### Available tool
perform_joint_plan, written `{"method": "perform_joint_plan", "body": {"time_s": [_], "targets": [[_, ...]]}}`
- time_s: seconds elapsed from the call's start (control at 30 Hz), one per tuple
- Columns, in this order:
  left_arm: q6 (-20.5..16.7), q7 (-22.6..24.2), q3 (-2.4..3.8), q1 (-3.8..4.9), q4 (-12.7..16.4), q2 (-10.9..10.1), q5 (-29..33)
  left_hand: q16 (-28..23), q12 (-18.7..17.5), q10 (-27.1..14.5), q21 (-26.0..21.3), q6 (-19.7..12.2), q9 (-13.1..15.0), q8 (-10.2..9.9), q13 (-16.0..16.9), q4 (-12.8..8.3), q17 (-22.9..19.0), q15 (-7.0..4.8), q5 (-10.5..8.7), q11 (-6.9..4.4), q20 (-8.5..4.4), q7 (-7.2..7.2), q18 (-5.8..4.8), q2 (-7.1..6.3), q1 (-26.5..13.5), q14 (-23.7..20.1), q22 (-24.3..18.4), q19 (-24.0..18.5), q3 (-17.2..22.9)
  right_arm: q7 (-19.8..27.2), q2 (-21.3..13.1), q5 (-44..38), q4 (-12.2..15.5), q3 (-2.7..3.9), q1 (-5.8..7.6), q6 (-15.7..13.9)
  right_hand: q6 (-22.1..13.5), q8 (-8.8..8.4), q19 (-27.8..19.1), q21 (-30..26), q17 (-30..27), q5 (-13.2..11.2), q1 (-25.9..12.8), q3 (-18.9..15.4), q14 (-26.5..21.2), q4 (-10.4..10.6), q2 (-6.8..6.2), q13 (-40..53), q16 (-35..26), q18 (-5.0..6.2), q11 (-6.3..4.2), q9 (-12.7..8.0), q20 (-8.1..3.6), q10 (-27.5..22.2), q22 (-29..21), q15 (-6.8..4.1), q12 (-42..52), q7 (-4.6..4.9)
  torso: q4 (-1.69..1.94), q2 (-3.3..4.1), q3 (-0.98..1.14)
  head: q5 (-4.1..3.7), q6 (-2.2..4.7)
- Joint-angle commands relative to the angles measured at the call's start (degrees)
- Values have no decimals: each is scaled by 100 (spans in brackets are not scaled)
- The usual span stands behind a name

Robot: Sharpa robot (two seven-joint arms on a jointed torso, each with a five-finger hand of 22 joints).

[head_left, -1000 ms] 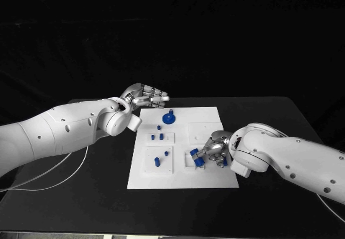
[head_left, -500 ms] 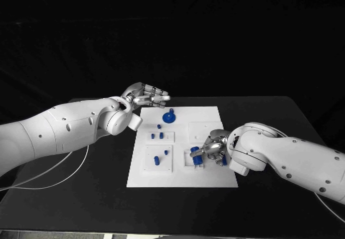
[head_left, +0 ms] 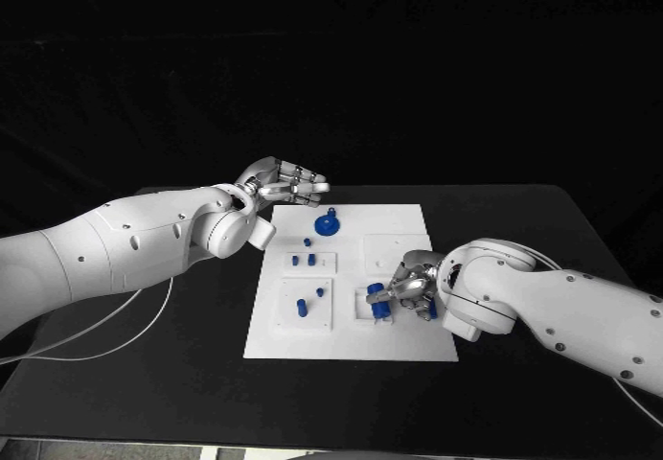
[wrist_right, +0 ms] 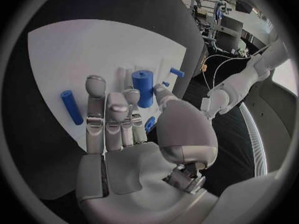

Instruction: Assemble the parts on the task board

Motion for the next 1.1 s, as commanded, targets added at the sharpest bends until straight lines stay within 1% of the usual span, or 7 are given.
{"method": "perform_joint_plan", "body": {"time_s": [0.03,0.4,0.47,0.53,0.73,0.87,1.1], "targets": [[63,17,5,7,12,6,16,-18,4,3,37,-38,4,31,8,27,6,46,23,10,16,2,-77,35,-17,-1,0,-28,21,-109,3,-156,59,-13,-22,156,41,16,-15,-8,4,-26,-30,-9,15,30,-5,-5,-21,68,3,12,-1,-1,328,-24,-28,5,-2,0,-2,8,-6],[74,-4,5,7,8,9,10,-18,4,0,38,-37,4,31,8,40,6,48,26,14,17,6,-77,37,-15,-6,0,-28,22,-111,23,-323,69,-12,-22,201,60,13,-15,-22,2,-178,-109,7,17,153,-14,-21,-31,59,-1,17,-8,-1,326,-28,-42,-3,-3,-1,-1,35,-11],[77,-7,5,7,7,11,9,-18,4,0,38,-37,4,31,8,40,6,48,26,14,17,6,-77,37,-15,-6,0,-28,22,-110,27,-336,69,-11,-22,202,57,13,-14,-24,0,-325,-140,26,16,236,-43,-19,-36,58,-1,22,-8,2,326,-27,-35,-3,-1,0,-1,37,-12],[79,-10,5,7,6,11,8,-18,4,0,38,-37,4,31,8,40,6,48,26,14,17,6,-77,37,-15,-6,0,-28,22,-110,31,-343,67,-10,-21,202,52,13,-10,-22,8,-556,-177,95,20,453,-132,-24,-28,59,0,35,-8,2,328,-27,-39,-5,-1,-2,-1,39,-13],[83,-14,5,7,4,13,6,-18,4,-2,38,-38,4,31,8,51,6,49,28,15,18,8,-76,37,-21,-9,-1,-30,24,-109,55,-352,41,-8,-12,202,55,17,-9,-24,34,-609,-225,46,17,813,-257,-19,-40,32,-9,-4,-40,17,327,-44,-73,-9,-5,-2,-4,41,-14],[84,-17,5,7,4,16,4,-18,4,-2,38,-38,4,31,8,51,6,49,28,15,18,8,-76,37,-21,-9,-1,-30,24,-108,80,-354,28,-7,3,214,56,16,-7,-27,63,-610,-216,-248,26,806,-130,4,-52,27,-10,-36,-44,28,328,-45,-97,-10,-2,-2,-6,41,-17],[85,-28,5,7,2,15,-2,-17,4,0,39,-36,4,32,8,56,6,48,27,16,18,9,-76,44,-24,-8,-1,-29,24,-108,93,-363,53,-5,43,239,58,18,-7,-35,69,-610,-228,-344,28,784,-78,13,-68,27,-9,-45,-43,32,326,-45,-113,-9,0,-3,-6,44,-29]]}}
